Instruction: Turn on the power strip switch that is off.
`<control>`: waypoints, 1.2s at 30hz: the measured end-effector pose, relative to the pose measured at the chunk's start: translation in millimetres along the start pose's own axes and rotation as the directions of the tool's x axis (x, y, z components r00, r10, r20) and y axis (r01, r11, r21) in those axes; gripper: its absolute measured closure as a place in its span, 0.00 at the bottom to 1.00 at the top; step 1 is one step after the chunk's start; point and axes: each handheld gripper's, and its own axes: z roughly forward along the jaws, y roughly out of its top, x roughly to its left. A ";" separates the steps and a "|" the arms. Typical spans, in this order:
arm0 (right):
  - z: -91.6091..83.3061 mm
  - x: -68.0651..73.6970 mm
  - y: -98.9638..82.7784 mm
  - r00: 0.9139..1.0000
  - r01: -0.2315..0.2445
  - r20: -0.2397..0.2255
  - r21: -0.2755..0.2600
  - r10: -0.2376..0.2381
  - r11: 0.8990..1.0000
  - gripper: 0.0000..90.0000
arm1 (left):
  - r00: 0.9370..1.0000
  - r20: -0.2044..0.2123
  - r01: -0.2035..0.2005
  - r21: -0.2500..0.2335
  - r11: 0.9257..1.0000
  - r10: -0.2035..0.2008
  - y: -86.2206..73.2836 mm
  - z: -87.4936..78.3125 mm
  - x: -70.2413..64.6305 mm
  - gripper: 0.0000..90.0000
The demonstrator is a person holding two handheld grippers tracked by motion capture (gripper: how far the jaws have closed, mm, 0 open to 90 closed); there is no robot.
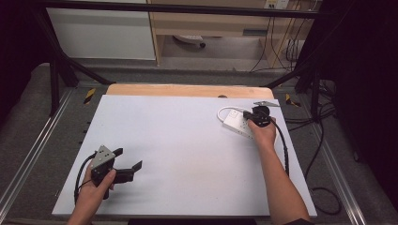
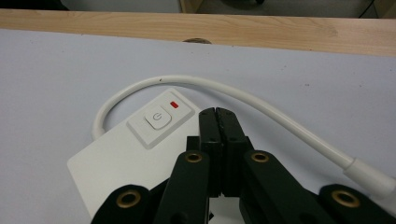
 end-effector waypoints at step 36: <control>-4.0 0.3 -3.2 1.000 -0.005 0.007 0.000 0.005 1.000 1.00 | 1.000 0.003 -0.002 0.002 1.000 0.002 0.3 0.3 -1.0 0.08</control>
